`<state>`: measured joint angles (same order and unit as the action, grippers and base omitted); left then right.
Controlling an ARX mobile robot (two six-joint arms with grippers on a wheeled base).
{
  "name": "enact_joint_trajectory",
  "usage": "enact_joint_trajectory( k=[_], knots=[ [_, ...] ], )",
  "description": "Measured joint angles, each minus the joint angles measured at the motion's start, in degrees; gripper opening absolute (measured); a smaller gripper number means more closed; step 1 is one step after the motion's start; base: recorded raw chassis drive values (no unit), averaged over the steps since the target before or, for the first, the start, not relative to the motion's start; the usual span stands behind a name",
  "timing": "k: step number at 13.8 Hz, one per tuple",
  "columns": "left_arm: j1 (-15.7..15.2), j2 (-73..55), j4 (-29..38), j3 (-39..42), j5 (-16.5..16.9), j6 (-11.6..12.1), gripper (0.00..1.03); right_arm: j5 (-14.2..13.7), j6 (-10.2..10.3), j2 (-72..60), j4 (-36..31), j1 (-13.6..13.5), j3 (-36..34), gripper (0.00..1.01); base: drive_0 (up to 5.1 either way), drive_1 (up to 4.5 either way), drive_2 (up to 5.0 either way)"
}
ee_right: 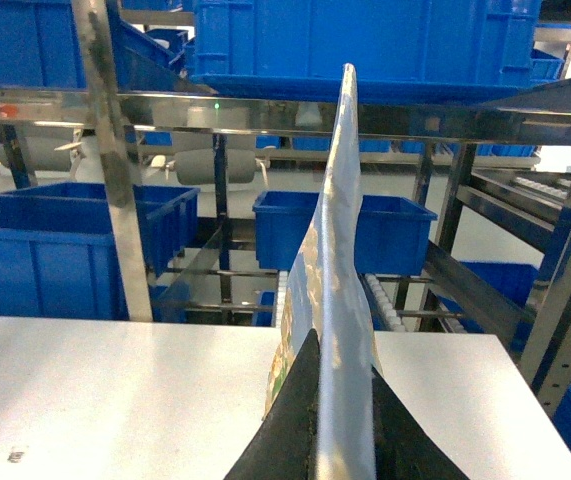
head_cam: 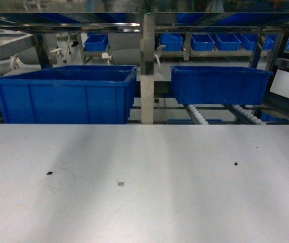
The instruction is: Move flower gift bag to table near conveyor
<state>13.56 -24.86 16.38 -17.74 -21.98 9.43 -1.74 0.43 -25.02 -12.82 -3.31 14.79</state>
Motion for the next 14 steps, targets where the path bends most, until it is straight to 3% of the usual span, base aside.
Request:
enact_joint_trajectory(
  k=[1,9,11,14],
  knots=[
    [0.0,0.1,0.1,0.0,0.0,0.0,0.02,0.0,0.0,0.1,-0.1,0.0,0.0,0.02,-5.0,2.45,2.4],
    [0.0,0.1,0.1,0.0,0.1,0.0,0.02,0.1,-0.1,0.0,-0.1,0.2,0.0,0.02,0.0,0.00,0.0],
    [0.0,0.1,0.1,0.0,0.0,0.0,0.02,3.9,-0.4,-2.8,-3.2,2.7,-0.8,0.02,0.0,0.00,0.0],
    [0.0,0.1,0.1,0.0,0.0,0.0,0.02,8.9,-0.4,-17.4,-15.6,4.3,-3.3,0.02,0.0,0.00,0.0]
  ],
)
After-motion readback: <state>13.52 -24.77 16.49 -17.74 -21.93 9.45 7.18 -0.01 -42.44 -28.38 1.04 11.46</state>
